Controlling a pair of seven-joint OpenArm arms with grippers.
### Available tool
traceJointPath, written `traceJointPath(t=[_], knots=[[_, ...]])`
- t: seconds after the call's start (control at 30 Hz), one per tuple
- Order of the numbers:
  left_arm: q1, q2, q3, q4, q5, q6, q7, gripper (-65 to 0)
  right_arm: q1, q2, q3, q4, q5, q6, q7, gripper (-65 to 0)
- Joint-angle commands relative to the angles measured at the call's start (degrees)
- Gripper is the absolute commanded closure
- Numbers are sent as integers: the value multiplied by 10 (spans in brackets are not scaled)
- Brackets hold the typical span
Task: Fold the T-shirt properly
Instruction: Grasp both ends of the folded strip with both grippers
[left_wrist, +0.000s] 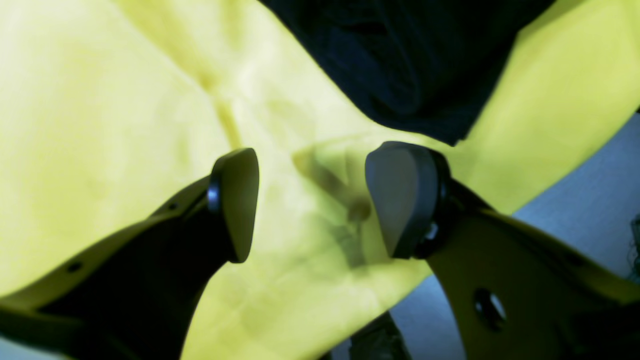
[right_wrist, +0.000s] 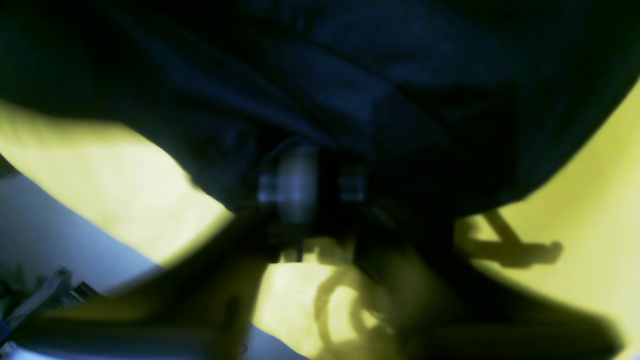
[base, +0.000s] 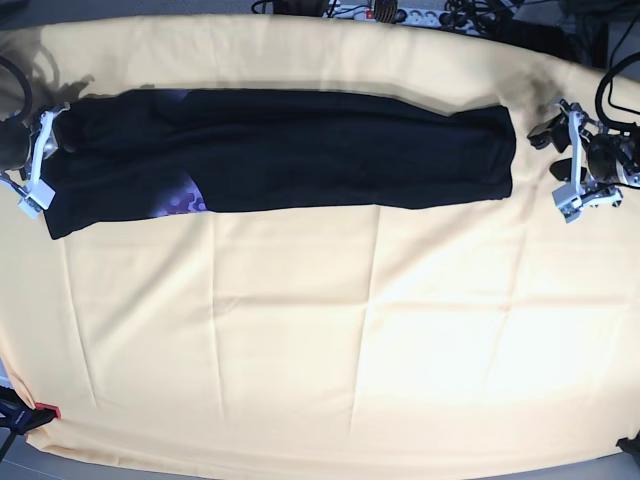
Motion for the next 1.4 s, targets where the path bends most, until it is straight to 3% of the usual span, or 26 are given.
traceJointPath(t=[0.0,0.07,0.13,0.23,0.3,0.37,0.43,0.53,0.63,0.7,0.83,1.07,1.23,1.37], knots=[[-7,-17,-6,6,0,-1,-9,-392,7,23,7,9,37,1,6,-291],[-7,-18,-6,6,0,-1,-10,-392,8,41,8,13,98,1,6,-364],[-7,-19,-6,6,0,-1,-10,-392,8,56,15,17,146,1,6,-364],[-7,-19,-7,6,-1,0,-10,-392,8,61,46,24,150,1,6,-364],[-7,-18,-7,6,-1,21,-30,-392,8,53,71,24,150,1,6,-364],[-7,-18,-7,5,-4,51,-63,-392,7,29,87,24,150,1,6,-353],[-7,-14,-10,6,2,87,-90,-392,6,-11,89,21,150,1,6,-284],[-6,22,-43,5,57,142,-95,-392,6,-86,89,8,150,1,7,0],[-3,61,-86,2,84,196,-96,-392,6,-146,89,-17,30,1,74,0],[-3,91,-112,-8,90,205,-96,-392,6,-174,89,-35,-51,1,135,0],[-3,145,-129,-42,87,204,-97,-392,6,-203,89,-66,-162,1,213,0],[-2,216,-129,-111,75,176,-67,-392,6,-206,89,-69,-167,1,215,0],[-2,249,-129,-121,-38,118,14,-392,8,-206,89,-69,-156,1,214,0],[-2,253,-129,-120,-147,83,76,-392,10,-206,89,-69,-156,1,215,0]])
